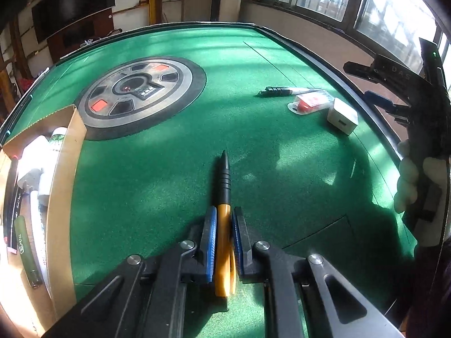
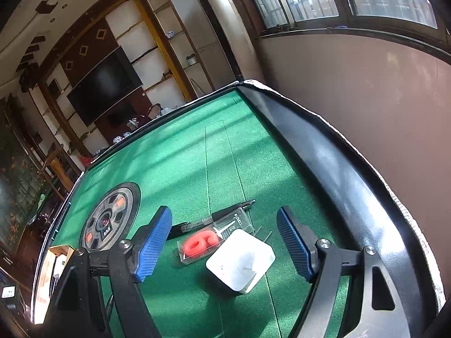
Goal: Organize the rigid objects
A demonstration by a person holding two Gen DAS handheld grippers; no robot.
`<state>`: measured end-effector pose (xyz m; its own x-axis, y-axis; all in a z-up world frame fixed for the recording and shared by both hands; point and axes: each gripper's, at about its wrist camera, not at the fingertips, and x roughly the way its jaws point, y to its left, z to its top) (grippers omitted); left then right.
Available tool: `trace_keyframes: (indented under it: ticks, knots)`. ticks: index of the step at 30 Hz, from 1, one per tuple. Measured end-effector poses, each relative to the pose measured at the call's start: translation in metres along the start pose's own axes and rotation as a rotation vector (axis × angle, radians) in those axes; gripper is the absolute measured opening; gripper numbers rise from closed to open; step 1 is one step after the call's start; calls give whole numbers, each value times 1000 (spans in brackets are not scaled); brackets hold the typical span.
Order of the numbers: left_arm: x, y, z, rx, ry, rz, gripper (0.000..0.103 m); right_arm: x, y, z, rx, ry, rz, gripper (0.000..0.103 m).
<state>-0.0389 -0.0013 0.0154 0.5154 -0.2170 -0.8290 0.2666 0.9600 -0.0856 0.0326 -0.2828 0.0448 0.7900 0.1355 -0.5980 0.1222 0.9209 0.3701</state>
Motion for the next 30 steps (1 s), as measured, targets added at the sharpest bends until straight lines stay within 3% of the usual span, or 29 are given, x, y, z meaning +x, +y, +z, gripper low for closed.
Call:
trace_keyframes:
  ticks: [2,5,12,21,28,30]
  knots:
    - [0,-2,-1,16,-7,-3,9,2,-3,0,9,4,-18,76]
    - [-11,8,-5,-37,-12,-72,8,5,-12,0,37,18,-38,76]
    - [-83,35,-23,-112,-145,-213,8,26,-27,-6,87,112,-65,76]
    - [-135,60,-39,-159,-265,-272,8,29,-31,-13,108,129,-74,76]
    - [-98,63,-45,-217,-126,-252,9,27,-30,-14,110,124,-75,76]
    - [-89,61,-44,-226,-99,-230,21,27,-30,-14,108,125,-77,76]
